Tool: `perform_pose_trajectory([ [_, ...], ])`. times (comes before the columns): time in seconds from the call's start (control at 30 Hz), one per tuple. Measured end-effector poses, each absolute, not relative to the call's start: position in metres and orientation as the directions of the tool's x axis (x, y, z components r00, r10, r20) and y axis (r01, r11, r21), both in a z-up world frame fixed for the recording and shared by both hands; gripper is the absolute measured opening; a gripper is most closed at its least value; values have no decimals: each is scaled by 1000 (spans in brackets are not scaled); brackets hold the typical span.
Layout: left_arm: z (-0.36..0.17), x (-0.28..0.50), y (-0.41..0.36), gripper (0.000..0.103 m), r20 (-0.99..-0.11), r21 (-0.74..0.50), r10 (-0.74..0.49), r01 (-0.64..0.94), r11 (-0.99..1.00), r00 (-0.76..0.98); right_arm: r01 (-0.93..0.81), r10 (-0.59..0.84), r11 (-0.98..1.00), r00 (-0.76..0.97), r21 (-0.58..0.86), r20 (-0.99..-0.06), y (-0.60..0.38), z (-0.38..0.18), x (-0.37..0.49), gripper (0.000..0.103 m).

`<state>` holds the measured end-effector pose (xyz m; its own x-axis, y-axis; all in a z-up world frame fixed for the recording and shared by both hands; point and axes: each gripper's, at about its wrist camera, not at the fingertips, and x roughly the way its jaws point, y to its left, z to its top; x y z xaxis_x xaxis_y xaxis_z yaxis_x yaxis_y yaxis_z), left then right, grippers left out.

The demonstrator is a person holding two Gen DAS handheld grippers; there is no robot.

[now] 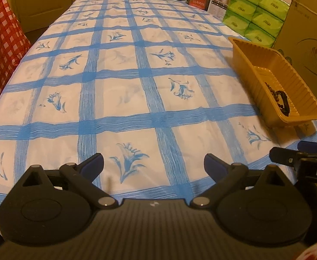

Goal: Organize jewelry

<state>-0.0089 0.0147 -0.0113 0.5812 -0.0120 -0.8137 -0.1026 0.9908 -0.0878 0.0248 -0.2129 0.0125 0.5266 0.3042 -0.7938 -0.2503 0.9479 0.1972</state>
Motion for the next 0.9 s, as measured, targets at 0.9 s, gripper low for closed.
perform_pose_trajectory([
  [0.9, -9, -10, 4, 99, -815, -51, 30, -123, 991, 579, -259, 296, 949, 527, 181, -796, -203, 13, 26, 85],
])
